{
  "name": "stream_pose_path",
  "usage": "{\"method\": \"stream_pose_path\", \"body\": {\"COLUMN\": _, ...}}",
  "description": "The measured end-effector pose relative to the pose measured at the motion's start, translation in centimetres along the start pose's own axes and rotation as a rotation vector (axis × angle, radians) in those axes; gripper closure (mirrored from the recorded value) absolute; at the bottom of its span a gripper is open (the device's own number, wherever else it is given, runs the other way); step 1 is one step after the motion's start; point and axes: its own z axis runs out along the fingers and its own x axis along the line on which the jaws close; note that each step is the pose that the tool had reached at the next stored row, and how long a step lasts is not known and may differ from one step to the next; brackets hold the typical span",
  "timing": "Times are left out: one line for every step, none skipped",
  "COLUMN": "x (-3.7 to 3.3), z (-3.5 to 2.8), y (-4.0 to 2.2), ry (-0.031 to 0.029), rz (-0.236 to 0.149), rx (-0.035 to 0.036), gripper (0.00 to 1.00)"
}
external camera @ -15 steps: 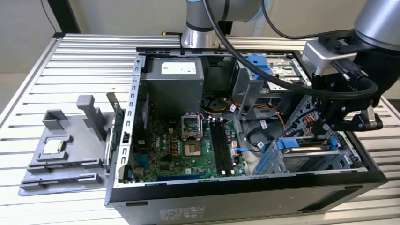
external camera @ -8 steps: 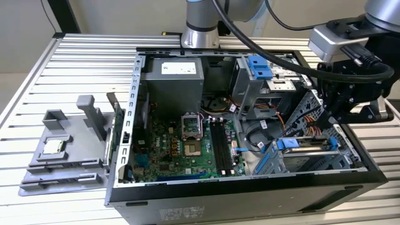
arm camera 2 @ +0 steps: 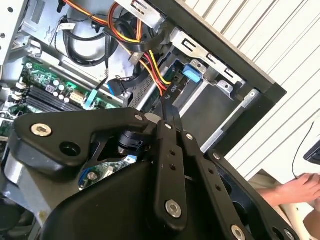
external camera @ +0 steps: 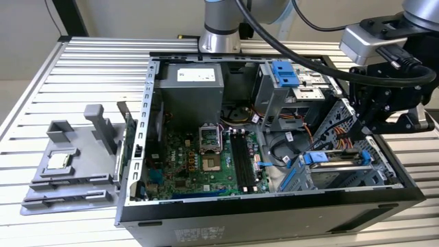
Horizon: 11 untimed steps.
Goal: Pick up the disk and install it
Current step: 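Insert the first disk wire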
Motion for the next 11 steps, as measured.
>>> {"method": "stream_pose_path", "body": {"x": 0.0, "z": -0.01, "y": 0.0, "ry": 0.0, "rz": 0.0, "rx": 0.0, "gripper": 1.0}}
{"method": "stream_pose_path", "body": {"x": 0.0, "z": -0.02, "y": 0.0, "ry": 0.0001, "rz": 0.0, "rx": 0.0, "gripper": 1.0}}
{"method": "stream_pose_path", "body": {"x": 0.0, "z": -0.03, "y": 0.0, "ry": 0.0, "rz": 0.0, "rx": 0.0, "gripper": 1.0}}
{"method": "stream_pose_path", "body": {"x": 0.0, "z": -0.04, "y": 0.0, "ry": 0.0, "rz": 0.0, "rx": 0.0, "gripper": 1.0}}
{"method": "stream_pose_path", "body": {"x": 0.0, "z": -0.04, "y": 0.0, "ry": 0.0, "rz": 0.0, "rx": 0.0, "gripper": 1.0}}
{"method": "stream_pose_path", "body": {"x": 0.0, "z": -0.06, "y": 0.0, "ry": 0.0001, "rz": 0.0, "rx": 0.0, "gripper": 1.0}}
{"method": "stream_pose_path", "body": {"x": 0.0, "z": -0.06, "y": 0.0, "ry": 0.0001, "rz": 0.0, "rx": 0.0, "gripper": 1.0}}
{"method": "stream_pose_path", "body": {"x": -0.01, "z": -0.07, "y": 0.0, "ry": 0.0002, "rz": 0.0, "rx": 0.0, "gripper": 1.0}}
{"method": "stream_pose_path", "body": {"x": -0.1, "z": -0.09, "y": -0.03, "ry": 0.0005, "rz": 0.0, "rx": 0.0, "gripper": 1.0}}
{"method": "stream_pose_path", "body": {"x": -0.22, "z": -0.08, "y": -0.08, "ry": 0.0002, "rz": 0.0, "rx": 0.0, "gripper": 1.0}}
{"method": "stream_pose_path", "body": {"x": -0.33, "z": -0.08, "y": -0.14, "ry": 0.0, "rz": 0.0, "rx": 0.0, "gripper": 1.0}}
